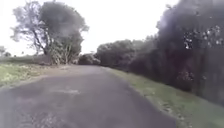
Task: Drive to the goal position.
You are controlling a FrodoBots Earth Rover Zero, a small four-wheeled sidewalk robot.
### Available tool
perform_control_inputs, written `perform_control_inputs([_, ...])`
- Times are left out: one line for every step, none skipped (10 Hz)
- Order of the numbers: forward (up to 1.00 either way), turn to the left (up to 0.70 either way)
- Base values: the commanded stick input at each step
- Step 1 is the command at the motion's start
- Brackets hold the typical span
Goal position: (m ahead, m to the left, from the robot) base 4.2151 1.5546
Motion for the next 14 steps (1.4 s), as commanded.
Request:
perform_control_inputs([0.7,0.02])
perform_control_inputs([0.7,0.03])
perform_control_inputs([0.7,0.03])
perform_control_inputs([0.7,0.09])
perform_control_inputs([0.7,0.27])
perform_control_inputs([0.7,0.35])
perform_control_inputs([0.7,0.35])
perform_control_inputs([0.7,0.35])
perform_control_inputs([0.7,0.26])
perform_control_inputs([0.7,0.1])
perform_control_inputs([0.7,0.03])
perform_control_inputs([0.7,0.02])
perform_control_inputs([0.7,0.02])
perform_control_inputs([0.7,0.02])
